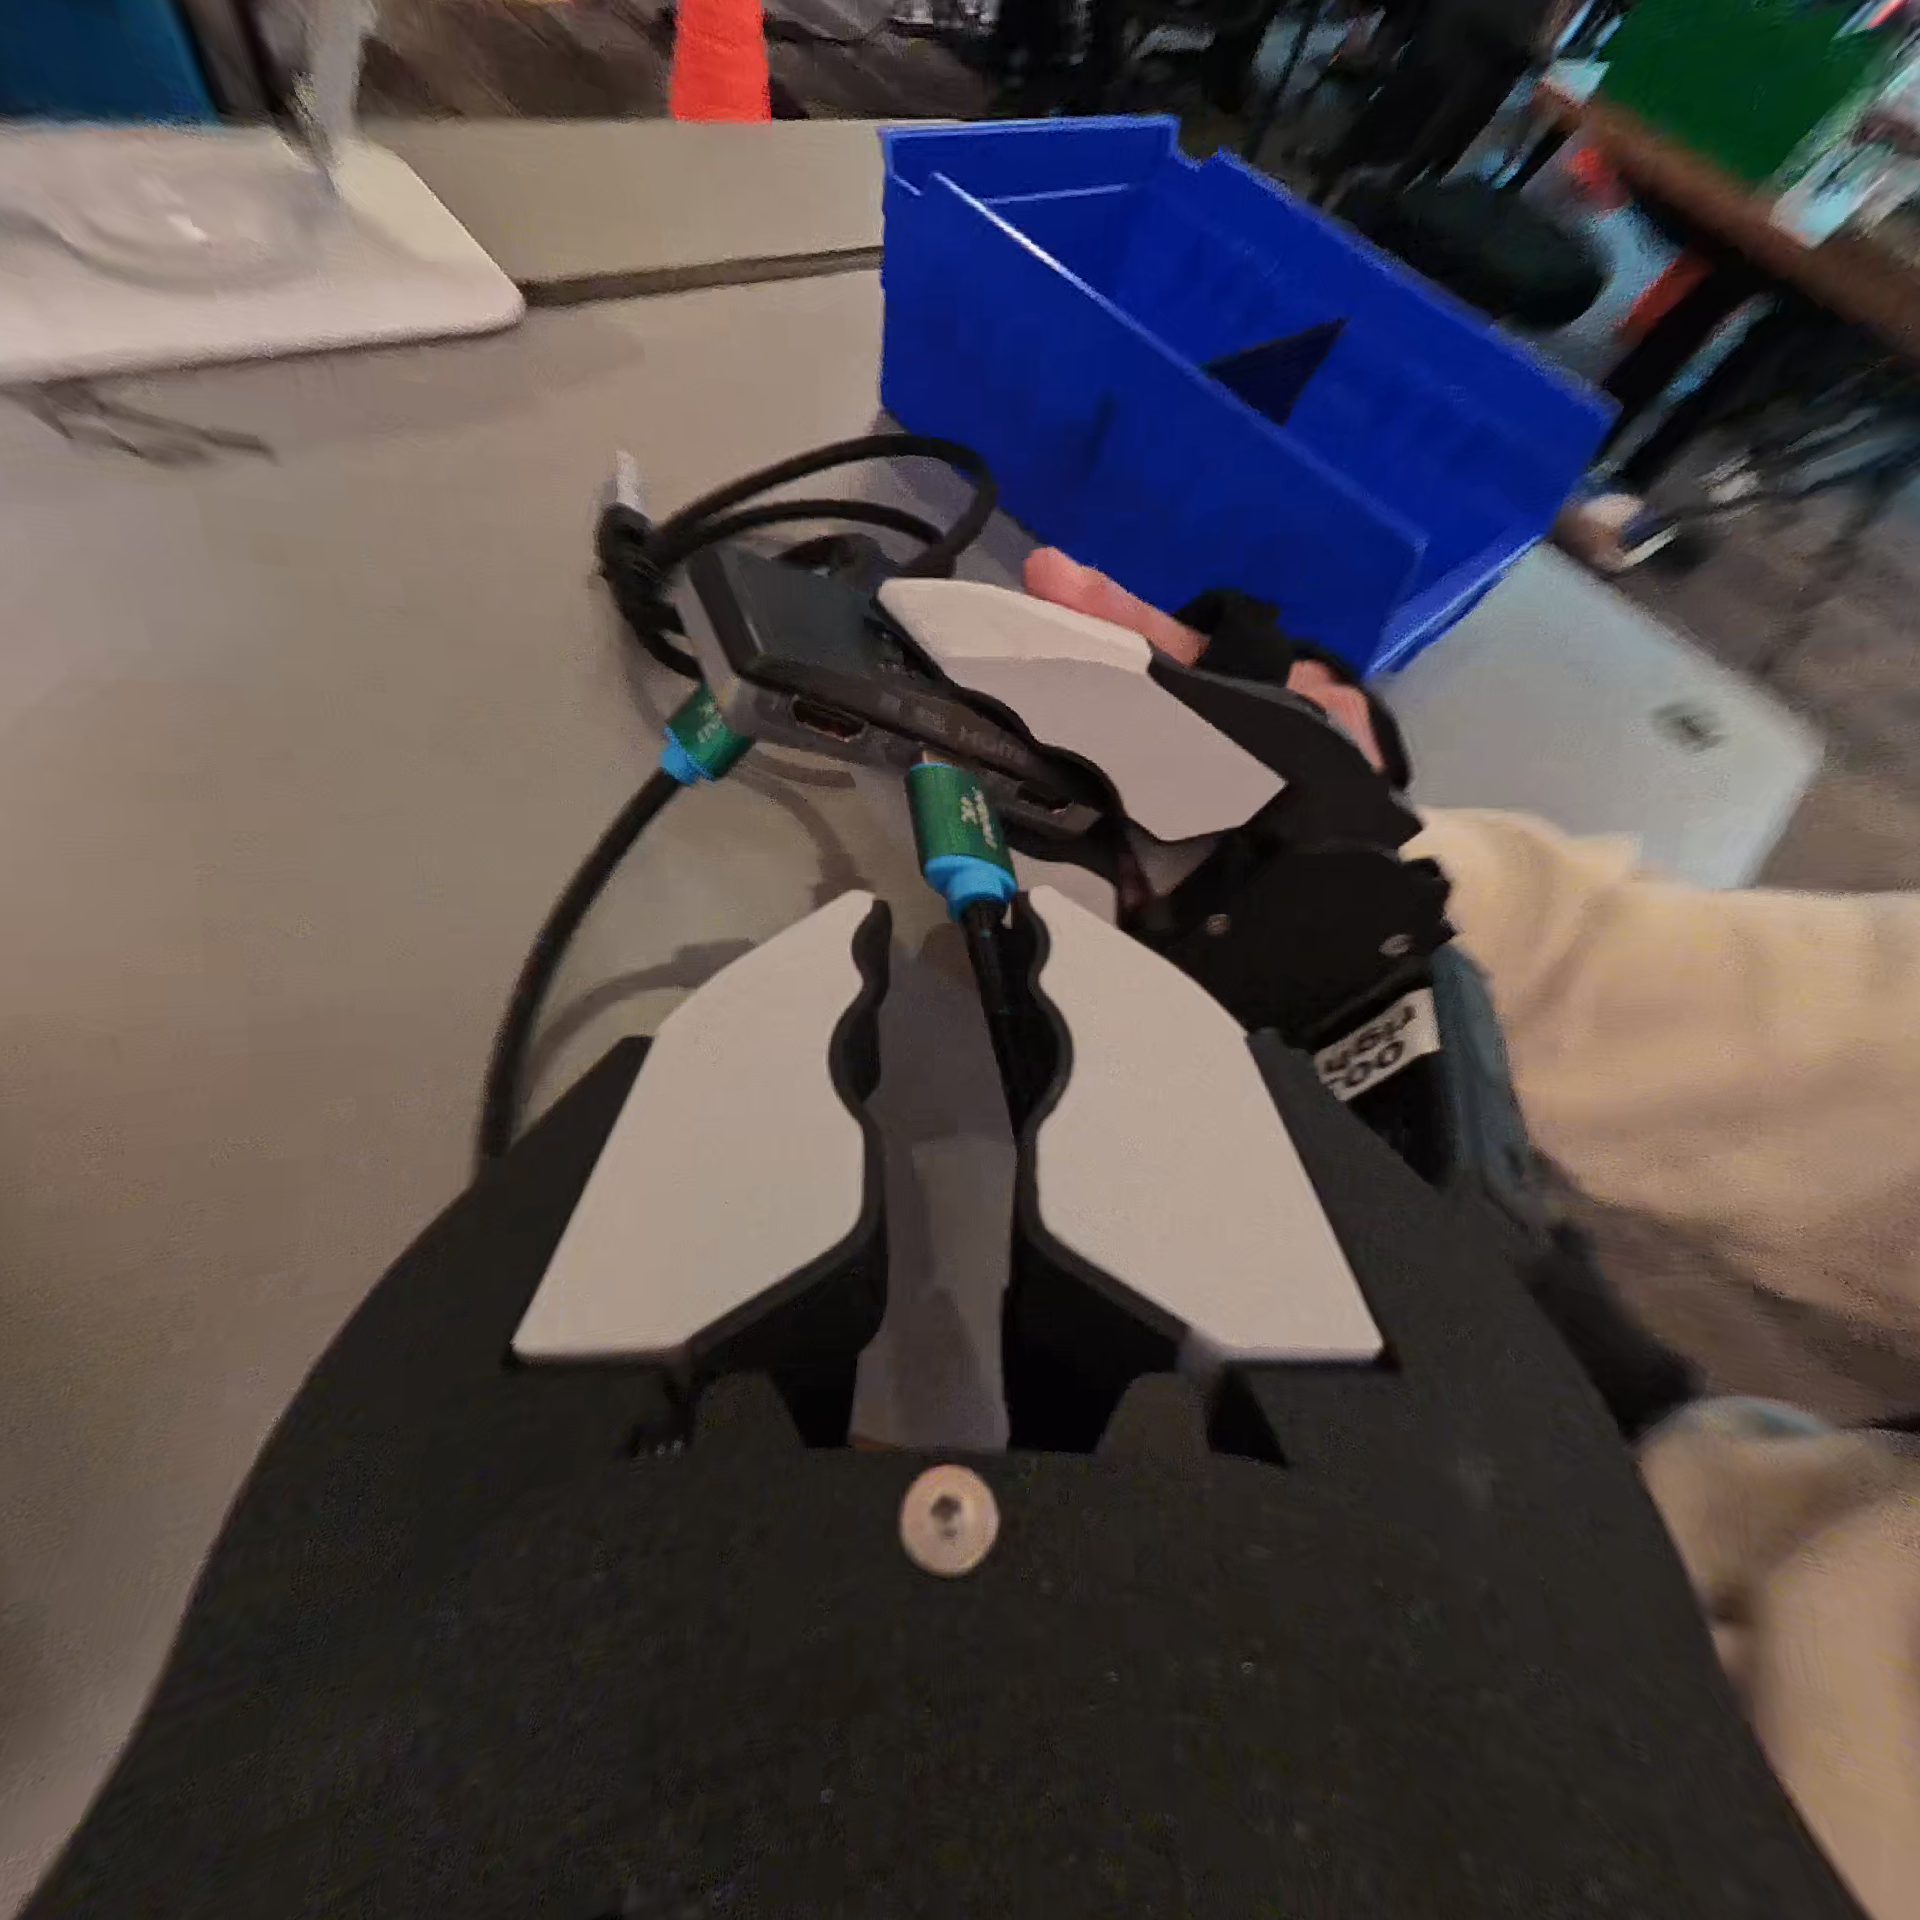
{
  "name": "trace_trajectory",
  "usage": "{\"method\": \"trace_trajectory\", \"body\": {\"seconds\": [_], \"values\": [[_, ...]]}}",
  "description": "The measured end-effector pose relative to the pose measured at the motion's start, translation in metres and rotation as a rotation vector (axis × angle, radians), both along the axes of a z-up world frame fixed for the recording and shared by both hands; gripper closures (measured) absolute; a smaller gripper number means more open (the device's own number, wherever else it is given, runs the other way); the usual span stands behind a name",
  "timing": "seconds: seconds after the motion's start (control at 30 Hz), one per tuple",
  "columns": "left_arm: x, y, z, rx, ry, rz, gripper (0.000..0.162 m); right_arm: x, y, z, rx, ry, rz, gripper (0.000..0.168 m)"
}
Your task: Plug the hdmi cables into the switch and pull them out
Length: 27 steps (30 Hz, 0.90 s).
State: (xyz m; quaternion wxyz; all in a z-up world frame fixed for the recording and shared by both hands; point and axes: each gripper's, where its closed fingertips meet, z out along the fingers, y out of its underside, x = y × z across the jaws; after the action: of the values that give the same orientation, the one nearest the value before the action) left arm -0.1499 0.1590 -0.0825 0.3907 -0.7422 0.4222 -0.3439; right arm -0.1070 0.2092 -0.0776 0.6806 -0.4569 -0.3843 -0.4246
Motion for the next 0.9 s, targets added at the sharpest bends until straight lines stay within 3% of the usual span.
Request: {"method": "trace_trajectory", "body": {"seconds": [0.17,0.3,0.9], "values": [[0.0,-0.001,-0.004,0.31,0.178,0.023,0.152,-0.001,0.001,-0.003,-0.014,-0.012,-0.007,0.145],[0.0,-0.001,-0.003,0.412,0.23,0.032,0.152,-0.001,0.0,-0.002,-0.016,-0.002,-0.009,0.146],[0.001,0.004,-0.011,0.226,0.147,0.054,0.152,-0.006,0.007,-0.012,-0.07,-0.025,-0.026,0.146]]}}
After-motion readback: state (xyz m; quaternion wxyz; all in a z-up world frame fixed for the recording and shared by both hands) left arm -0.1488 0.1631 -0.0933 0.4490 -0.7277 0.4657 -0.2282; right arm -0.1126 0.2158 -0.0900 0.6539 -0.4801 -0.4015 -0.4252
